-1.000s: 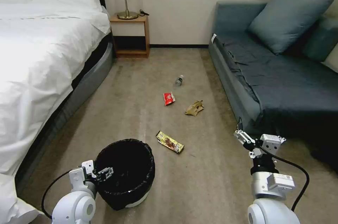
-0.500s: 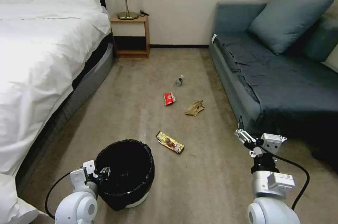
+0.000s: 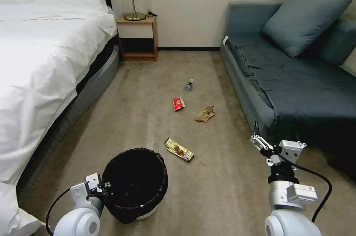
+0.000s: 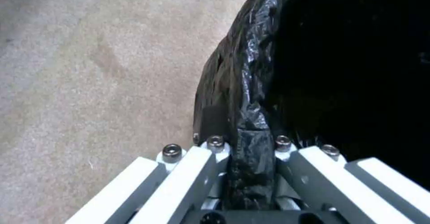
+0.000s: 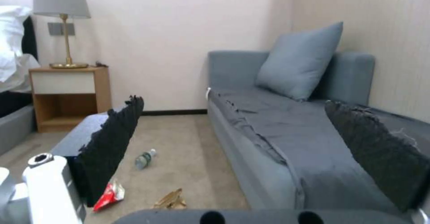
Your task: Pick up the trash bin, then pick up the garbage on the floor and place it into the trash bin.
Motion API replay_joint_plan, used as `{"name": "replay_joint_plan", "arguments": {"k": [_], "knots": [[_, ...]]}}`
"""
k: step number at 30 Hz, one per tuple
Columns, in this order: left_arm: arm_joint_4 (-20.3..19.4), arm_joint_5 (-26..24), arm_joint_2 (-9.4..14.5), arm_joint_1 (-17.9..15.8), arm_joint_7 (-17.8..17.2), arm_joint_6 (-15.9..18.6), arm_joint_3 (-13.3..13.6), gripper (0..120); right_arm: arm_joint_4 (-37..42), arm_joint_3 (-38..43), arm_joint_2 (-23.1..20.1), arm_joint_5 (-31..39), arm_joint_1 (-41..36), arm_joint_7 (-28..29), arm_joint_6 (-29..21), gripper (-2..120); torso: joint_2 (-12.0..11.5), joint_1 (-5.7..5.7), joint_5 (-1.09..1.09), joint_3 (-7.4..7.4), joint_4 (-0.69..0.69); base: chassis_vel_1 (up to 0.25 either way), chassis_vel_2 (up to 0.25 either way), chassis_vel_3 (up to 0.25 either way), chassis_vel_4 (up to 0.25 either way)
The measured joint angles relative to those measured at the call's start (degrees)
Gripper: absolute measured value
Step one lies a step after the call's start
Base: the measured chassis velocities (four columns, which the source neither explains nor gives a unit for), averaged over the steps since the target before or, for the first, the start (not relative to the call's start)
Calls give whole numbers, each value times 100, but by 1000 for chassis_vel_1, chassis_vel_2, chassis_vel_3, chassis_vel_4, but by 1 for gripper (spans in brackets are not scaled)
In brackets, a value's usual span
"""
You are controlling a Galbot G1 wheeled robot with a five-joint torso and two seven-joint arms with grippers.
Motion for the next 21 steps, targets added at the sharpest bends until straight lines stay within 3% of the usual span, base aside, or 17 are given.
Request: {"name": "replay_joint_plan", "arguments": {"k": [7,14,21], "knots": [[-435,78,-29,13,-15,5,-240,3,40,8,-84,237,-95,44,66,100,0,0,5,0,1,0,0,0,0],[-1198,154,-25,-143,7,-8,-755,3,170,-189,-210,339,-272,-10,260,100,0,0,6,0,1,0,0,0,0],[-1424,455,-55,-175,149,-22,-963,3,-37,-500,-278,119,-402,-186,648,100,0,0,6,0,1,0,0,0,0]]}}
